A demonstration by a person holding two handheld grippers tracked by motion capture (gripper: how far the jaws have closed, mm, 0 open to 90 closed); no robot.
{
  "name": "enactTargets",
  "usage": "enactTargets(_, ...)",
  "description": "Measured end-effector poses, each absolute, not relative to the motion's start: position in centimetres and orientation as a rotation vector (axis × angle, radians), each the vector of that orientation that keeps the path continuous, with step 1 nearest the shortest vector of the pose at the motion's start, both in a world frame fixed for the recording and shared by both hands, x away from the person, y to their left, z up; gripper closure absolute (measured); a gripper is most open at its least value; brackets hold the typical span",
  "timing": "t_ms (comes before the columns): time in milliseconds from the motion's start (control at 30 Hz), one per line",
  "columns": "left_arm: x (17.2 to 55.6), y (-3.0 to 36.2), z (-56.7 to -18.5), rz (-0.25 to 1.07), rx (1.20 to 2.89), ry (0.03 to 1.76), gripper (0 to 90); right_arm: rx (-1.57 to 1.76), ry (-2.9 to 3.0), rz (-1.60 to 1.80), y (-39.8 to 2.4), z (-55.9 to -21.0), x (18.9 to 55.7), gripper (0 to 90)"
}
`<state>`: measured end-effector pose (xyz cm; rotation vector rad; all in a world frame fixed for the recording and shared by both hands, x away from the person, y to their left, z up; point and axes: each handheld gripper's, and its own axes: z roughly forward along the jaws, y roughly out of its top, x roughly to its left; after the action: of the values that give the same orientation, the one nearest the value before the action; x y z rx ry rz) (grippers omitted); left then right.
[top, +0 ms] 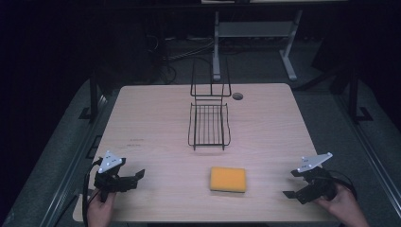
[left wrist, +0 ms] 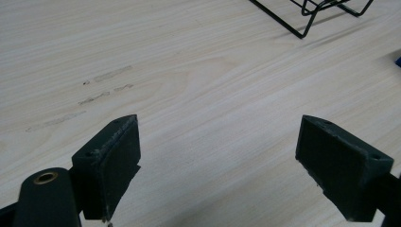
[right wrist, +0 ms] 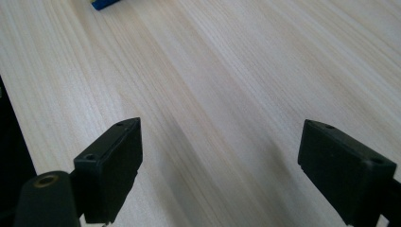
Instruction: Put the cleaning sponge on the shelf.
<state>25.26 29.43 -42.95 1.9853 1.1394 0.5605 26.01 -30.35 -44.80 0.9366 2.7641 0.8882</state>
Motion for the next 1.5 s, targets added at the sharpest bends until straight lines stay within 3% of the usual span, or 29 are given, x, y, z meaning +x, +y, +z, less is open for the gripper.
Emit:
enactTargets(833, 25.1, 28.6, -43.2, 0.537, 2.023, 1.091, 14.1, 0.783, 2.855, 0.867, -26.6, -42.4, 25.9, 14.3)
enactTargets(1100, 25.1, 29.0, -43.1, 0.539, 2.01, 1.095, 14.1, 0.597, 2.918, 0.874, -22.8, -40.2, 27.1, 14.3)
enactTargets(1500, 25.2, 29.4, -43.0, 0.546, 1.999, 1.1, 14.1, 0.438, 3.007, 0.849, -17.9, -40.1, 29.4, 14.3)
